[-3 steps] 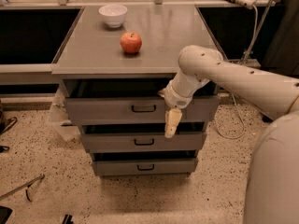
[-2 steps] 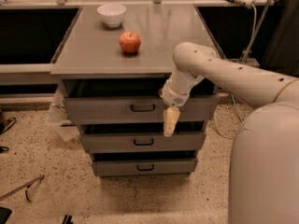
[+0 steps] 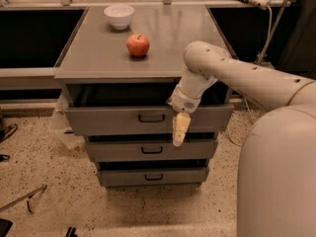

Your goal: Open top drawer

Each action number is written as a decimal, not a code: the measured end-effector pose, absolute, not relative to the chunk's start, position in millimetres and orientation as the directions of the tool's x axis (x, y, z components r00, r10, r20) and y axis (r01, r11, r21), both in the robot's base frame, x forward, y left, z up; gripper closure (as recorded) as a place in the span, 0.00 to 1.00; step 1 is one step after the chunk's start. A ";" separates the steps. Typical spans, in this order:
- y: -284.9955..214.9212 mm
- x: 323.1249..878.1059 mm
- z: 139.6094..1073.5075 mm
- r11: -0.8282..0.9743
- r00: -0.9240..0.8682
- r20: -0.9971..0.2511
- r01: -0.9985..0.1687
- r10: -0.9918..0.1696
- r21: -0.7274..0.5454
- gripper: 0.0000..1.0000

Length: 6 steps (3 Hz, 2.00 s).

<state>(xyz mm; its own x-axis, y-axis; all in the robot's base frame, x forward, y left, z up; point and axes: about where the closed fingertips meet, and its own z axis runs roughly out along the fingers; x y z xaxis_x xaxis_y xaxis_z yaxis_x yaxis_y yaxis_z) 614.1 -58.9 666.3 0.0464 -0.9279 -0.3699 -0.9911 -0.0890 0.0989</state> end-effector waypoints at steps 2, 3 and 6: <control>-65.6 595.3 666.1 -0.053 0.012 -0.356 -0.993 -0.935 0.104 0.00; -72.2 568.5 667.3 -0.011 -0.029 -0.349 -0.994 -0.937 0.111 0.00; -68.3 546.6 666.5 0.007 -0.055 -0.363 -0.991 -0.930 0.133 0.00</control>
Offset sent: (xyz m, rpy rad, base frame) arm -0.0817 -0.0327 0.0047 -0.0687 0.0066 -0.1605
